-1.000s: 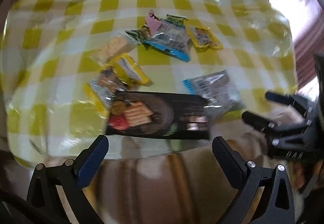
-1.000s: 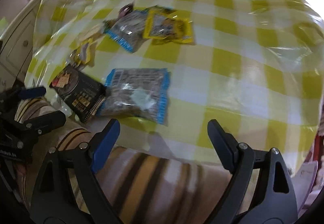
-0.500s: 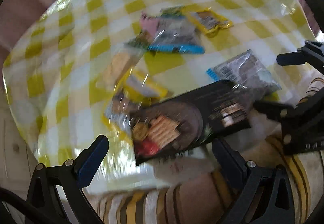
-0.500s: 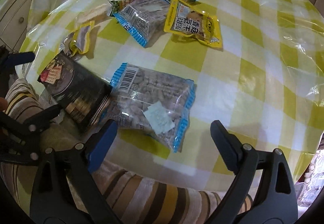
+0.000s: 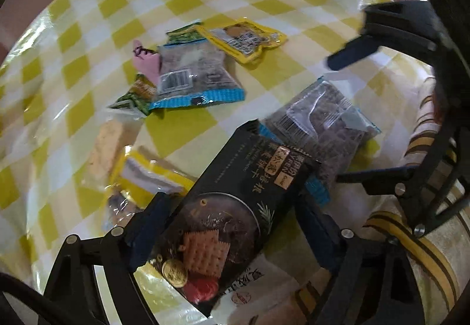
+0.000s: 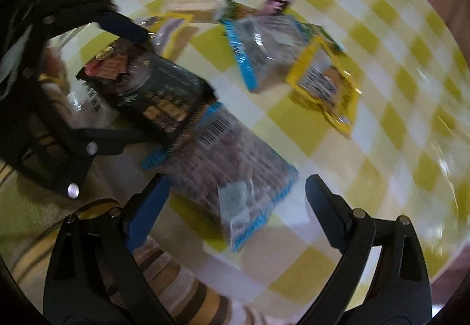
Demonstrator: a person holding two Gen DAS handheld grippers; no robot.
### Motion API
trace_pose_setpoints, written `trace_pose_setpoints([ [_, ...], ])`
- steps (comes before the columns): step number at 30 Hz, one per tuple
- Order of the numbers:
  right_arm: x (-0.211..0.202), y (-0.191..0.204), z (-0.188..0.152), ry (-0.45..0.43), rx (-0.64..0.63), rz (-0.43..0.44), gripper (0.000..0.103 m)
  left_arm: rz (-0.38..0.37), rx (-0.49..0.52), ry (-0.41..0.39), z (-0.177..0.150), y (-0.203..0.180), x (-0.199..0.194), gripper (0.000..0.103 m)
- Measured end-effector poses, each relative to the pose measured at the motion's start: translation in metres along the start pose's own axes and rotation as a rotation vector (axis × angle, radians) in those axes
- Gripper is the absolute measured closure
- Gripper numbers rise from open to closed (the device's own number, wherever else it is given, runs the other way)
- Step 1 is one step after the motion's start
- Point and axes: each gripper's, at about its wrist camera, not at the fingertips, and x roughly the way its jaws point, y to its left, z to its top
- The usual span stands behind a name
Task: Organize snacks
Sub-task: 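Grasp black cracker pack with left tool while right grasps blue-edged clear packet, then lift the cracker pack with left tool while right lifts the blue-edged packet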
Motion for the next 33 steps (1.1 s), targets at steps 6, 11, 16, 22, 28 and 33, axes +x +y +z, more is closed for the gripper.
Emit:
trace_pose_setpoints([
  [6,0.020,-0.007,0.017,0.035,-0.120,0.142,0.007,-0.145,0.033,0.008,0.005,0.024,0.010,0.016],
  [11,0.035,-0.016,0.024,0.055,-0.147,0.182,0.001,-0.168,0.012,-0.004,0.005,0.038,0.013,0.022],
  [16,0.038,-0.033,0.025,0.018,-0.088,0.147,0.002,-0.178,-0.097,-0.025,0.009,0.052,0.009,0.042],
  [22,0.028,-0.056,0.020,0.015,0.089,0.088,0.024,-0.154,-0.157,-0.014,0.014,0.042,0.010,0.043],
  [28,0.024,-0.077,0.014,0.031,0.291,0.002,0.029,-0.149,-0.226,-0.013,0.023,0.028,0.011,0.044],
  [33,0.015,-0.086,-0.001,0.019,0.415,-0.085,0.033,-0.136,-0.279,-0.029,0.026,0.019,0.009,0.046],
])
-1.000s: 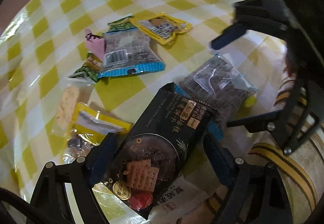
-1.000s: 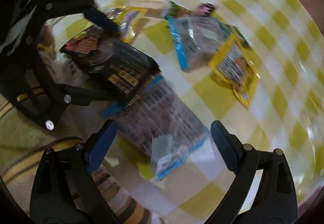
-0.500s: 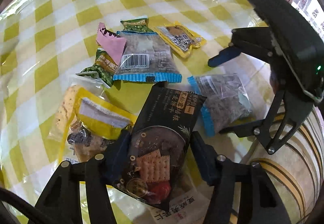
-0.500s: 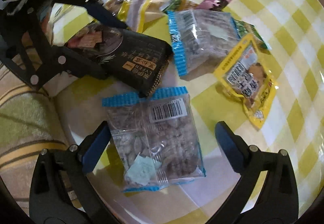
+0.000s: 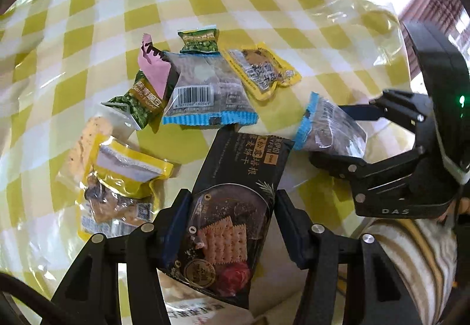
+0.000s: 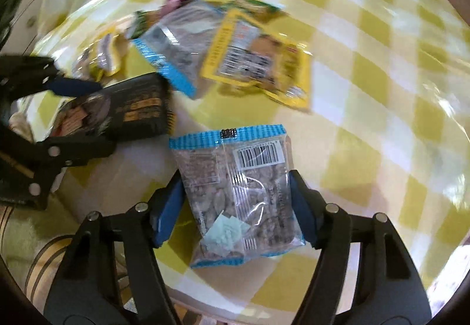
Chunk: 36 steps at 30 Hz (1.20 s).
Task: Organize snacks
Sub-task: 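Lift the cracker pack with left tool while right lifts the blue-edged packet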
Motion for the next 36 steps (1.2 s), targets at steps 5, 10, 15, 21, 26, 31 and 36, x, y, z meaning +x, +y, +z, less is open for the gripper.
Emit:
trace_pose_setpoints([
  [5,-0.013,-0.011,-0.011,-0.044,0.062,-0.061,0.034,0.047,-0.014,-0.015,0.000,-0.019,0.002,0.046],
  [10,-0.021,-0.015,-0.022,-0.055,0.103,-0.057,0.034,0.006,-0.032,-0.001,-0.001,-0.031,0.007,0.046],
  [15,-0.024,-0.013,-0.046,-0.051,0.141,-0.064,0.034,-0.027,-0.050,0.053,0.002,-0.037,0.023,0.044],
  [21,-0.041,-0.020,-0.066,-0.067,0.197,-0.078,0.034,-0.072,-0.034,0.070,0.006,-0.036,0.029,0.029],
  [26,-0.049,-0.021,-0.076,-0.075,0.214,-0.087,0.034,-0.114,-0.010,0.075,0.007,-0.038,0.033,0.028],
  [31,-0.058,-0.025,-0.085,-0.098,0.247,-0.108,0.034,0.005,0.016,0.069,0.001,-0.048,0.030,0.048],
  [36,-0.070,-0.032,-0.095,-0.124,0.285,-0.113,0.034,0.011,-0.027,0.043,-0.001,-0.053,0.024,0.049],
])
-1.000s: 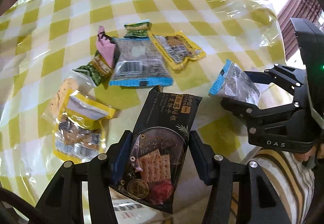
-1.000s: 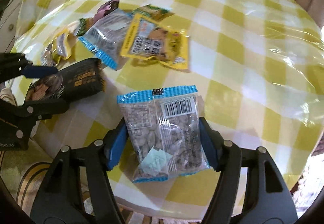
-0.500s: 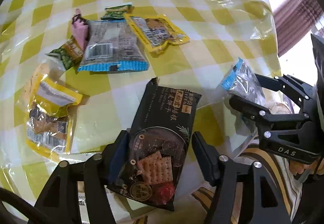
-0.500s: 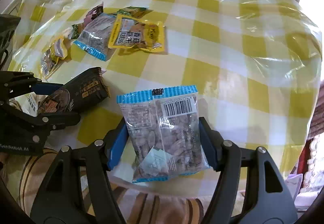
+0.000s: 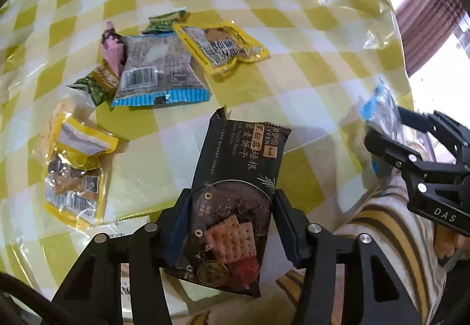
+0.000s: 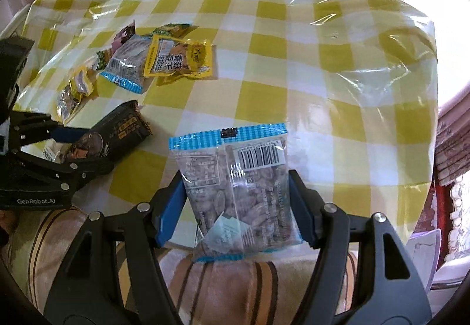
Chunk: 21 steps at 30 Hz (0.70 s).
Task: Organize snacks
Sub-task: 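Lift the cracker pack with left tool while right lifts the blue-edged packet, then carry both packs over the white box and open both tools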
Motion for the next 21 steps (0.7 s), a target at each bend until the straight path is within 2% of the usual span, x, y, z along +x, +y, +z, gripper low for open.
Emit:
trace_pose_setpoints([
  [4,-0.008,-0.011,-0.005,-0.013,0.039,0.002,0.035,0.015,-0.034,-0.070,0.000,-0.014,-0.014,0.049],
  [7,-0.016,-0.020,-0.009,-0.030,0.067,0.000,0.036,-0.006,-0.055,-0.114,0.001,-0.026,-0.024,0.049],
  [15,-0.035,-0.050,-0.022,-0.061,0.154,0.002,0.038,-0.054,0.019,-0.171,0.016,-0.081,-0.040,0.049],
  [21,-0.048,-0.080,-0.036,-0.077,0.202,-0.023,0.039,-0.106,0.086,-0.181,0.018,-0.126,-0.046,0.049],
])
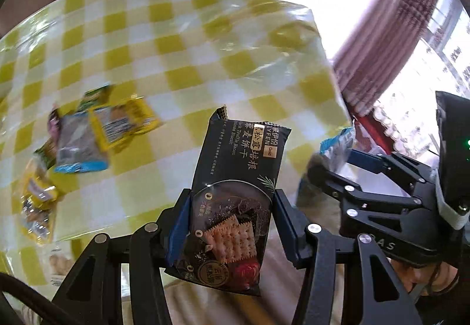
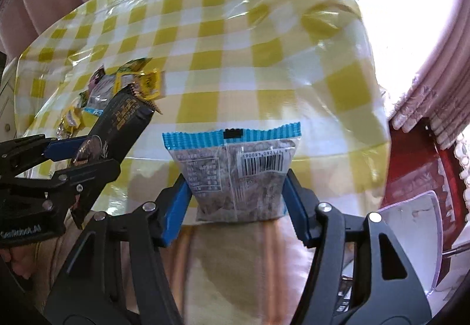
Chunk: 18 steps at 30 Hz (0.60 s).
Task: Organize snacks
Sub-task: 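Carry both packs over the white box and open both tools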
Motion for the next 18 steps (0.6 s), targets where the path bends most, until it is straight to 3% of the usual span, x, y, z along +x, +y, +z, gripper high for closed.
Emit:
trace_pose_setpoints([
  [18,-0.028,-0.144,-0.056,0.045,0.221,-0.159,0.041,-0.184,0.187,0.083,0.001,-0.147,0.045,0.049],
])
